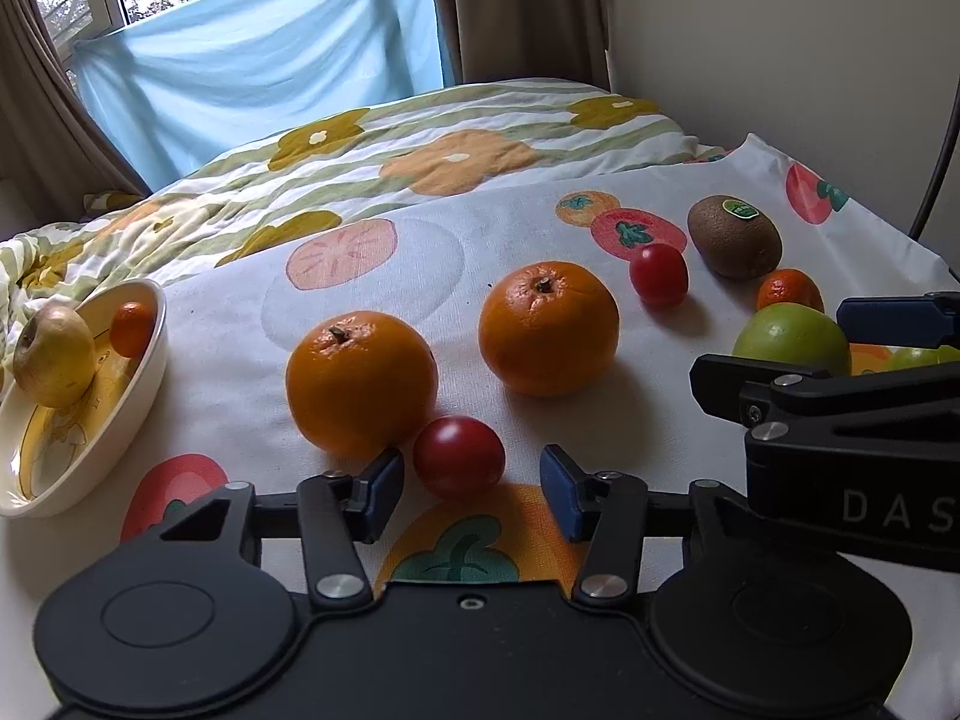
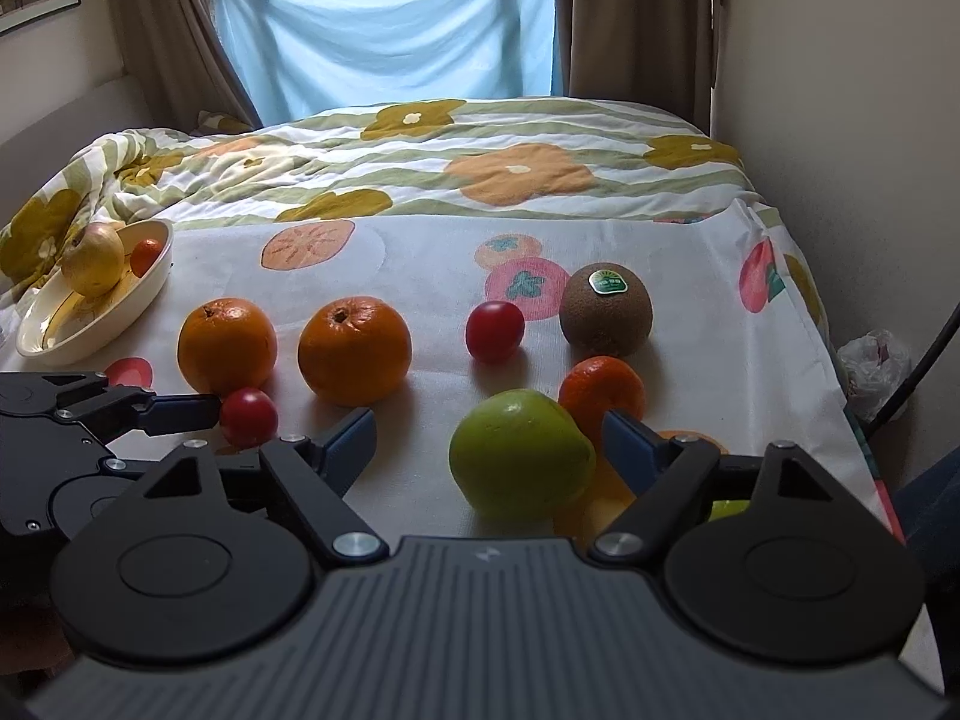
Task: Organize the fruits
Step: 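Grasp a red cherry tomato with the left gripper while the right gripper grasps a green apple, then carry the tomato with the left gripper while the right gripper carries the green apple to the bowl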
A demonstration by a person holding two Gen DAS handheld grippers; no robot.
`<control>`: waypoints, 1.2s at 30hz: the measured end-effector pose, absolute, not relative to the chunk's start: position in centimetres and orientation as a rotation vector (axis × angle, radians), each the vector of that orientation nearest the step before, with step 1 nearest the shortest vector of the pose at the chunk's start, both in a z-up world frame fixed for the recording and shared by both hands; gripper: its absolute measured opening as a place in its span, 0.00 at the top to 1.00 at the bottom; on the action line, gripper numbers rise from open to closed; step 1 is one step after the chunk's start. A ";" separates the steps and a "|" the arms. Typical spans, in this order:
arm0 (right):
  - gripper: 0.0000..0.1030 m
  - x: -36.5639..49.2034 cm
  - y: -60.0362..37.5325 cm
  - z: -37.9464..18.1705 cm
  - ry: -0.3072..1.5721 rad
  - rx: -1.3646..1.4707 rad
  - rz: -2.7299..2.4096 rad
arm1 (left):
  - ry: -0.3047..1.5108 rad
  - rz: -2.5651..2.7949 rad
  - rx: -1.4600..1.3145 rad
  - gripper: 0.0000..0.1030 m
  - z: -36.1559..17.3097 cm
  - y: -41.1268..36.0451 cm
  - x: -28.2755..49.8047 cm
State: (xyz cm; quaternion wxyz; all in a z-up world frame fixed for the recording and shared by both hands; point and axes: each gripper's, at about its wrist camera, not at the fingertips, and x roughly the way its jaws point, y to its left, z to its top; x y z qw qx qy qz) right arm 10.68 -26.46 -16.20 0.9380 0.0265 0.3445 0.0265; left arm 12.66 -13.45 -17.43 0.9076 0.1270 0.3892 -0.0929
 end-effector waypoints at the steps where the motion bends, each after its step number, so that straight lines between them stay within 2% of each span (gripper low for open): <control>1: 0.06 10.8 -26.5 -16.3 0.707 0.056 0.052 | 0.802 -0.192 0.266 0.58 -17.4 -13.6 12.7; 2: 0.07 10.9 -26.6 -16.4 0.711 0.060 0.051 | 0.800 -0.192 0.275 0.65 -17.4 -13.7 12.6; 11: 0.16 11.3 -26.8 -17.2 0.741 0.054 0.046 | 0.797 -0.203 0.290 0.65 -17.4 -13.7 12.4; 18: 0.19 11.7 -26.5 -17.4 0.743 0.018 0.039 | 0.802 -0.202 0.277 0.65 -17.4 -13.4 12.2; 22: 0.31 11.7 -26.3 -17.3 0.741 -0.011 0.037 | 0.803 -0.200 0.276 0.65 -17.4 -13.3 12.1; 36: 0.31 11.4 -26.3 -16.4 0.730 0.015 0.044 | 0.788 -0.192 0.261 0.65 -16.6 -12.9 11.6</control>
